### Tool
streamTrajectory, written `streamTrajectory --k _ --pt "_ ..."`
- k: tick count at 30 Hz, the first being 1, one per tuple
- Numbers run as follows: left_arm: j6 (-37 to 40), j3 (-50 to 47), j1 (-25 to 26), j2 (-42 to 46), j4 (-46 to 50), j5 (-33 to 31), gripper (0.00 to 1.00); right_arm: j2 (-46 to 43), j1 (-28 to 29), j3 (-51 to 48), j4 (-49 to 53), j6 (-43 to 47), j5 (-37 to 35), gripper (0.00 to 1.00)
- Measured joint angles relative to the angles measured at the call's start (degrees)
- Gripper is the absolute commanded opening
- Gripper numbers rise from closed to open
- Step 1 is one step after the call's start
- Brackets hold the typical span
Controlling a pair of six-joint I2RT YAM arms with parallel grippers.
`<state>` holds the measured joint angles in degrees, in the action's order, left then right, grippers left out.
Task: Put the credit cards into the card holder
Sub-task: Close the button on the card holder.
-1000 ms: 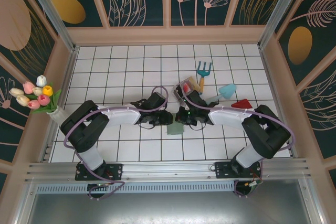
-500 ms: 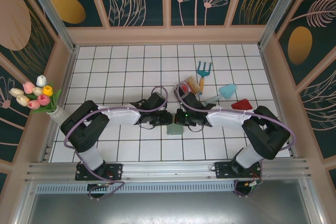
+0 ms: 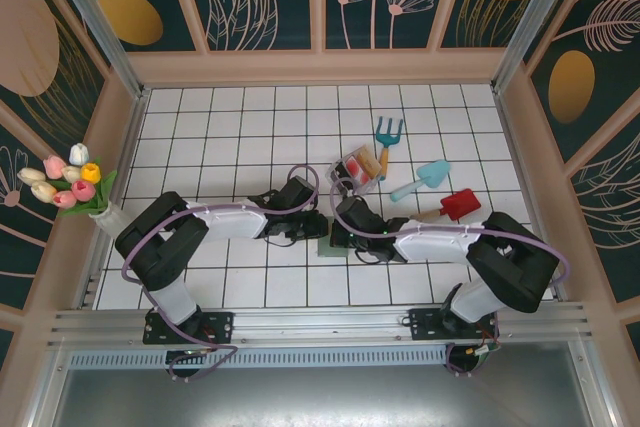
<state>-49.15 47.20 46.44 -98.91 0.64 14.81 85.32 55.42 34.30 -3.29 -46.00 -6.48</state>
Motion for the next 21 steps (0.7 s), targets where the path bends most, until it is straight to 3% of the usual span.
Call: streamTrajectory --k 6,17,21 --pt "0.0 -0.48 -0.02 0.17 -0.68 0.13 0.27 0.44 2.32 -0.66 -1.29 -1.49 -4.94 0.0" --pt "-0.02 -1.2 -0.02 0.42 -1.84 0.11 0.27 1.38 -0.87 4.48 5.88 0.48 0.92 0.0" --pt "-0.02 -1.2 -0.02 0.42 -1.86 0.09 0.27 1.7 -1.33 6.86 9.57 0.42 2.05 0.15"
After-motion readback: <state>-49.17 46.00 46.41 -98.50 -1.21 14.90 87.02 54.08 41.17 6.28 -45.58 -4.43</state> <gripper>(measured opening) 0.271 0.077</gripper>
